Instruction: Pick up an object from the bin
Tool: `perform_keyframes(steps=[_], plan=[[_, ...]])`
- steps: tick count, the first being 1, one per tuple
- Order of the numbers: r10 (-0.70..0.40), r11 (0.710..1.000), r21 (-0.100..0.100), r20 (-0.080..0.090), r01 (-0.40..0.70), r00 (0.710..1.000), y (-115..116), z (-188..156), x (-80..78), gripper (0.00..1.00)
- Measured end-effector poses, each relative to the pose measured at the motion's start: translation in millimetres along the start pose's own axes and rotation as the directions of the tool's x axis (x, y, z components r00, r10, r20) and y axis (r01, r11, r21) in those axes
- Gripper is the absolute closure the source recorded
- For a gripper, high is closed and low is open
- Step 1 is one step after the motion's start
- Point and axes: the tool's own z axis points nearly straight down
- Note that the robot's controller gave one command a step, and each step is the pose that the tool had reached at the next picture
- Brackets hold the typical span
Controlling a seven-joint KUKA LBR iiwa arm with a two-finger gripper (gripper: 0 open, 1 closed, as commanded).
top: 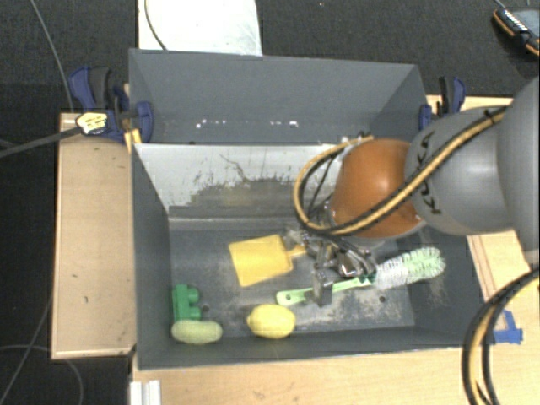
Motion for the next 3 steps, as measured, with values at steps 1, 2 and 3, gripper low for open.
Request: perform_keyframes(steps=[1,2,3], plan=[[0.207,0.978,-0.001,0.014,-0.207,0.978,-71,-3,3.9,0.00],[0.063,0.998,-0.001,0.005,-0.063,0.998,18,1,0.2,0.00],[0.224,0.975,-0.001,0.021,-0.224,0.974,-79,-3,13.7,1.00]])
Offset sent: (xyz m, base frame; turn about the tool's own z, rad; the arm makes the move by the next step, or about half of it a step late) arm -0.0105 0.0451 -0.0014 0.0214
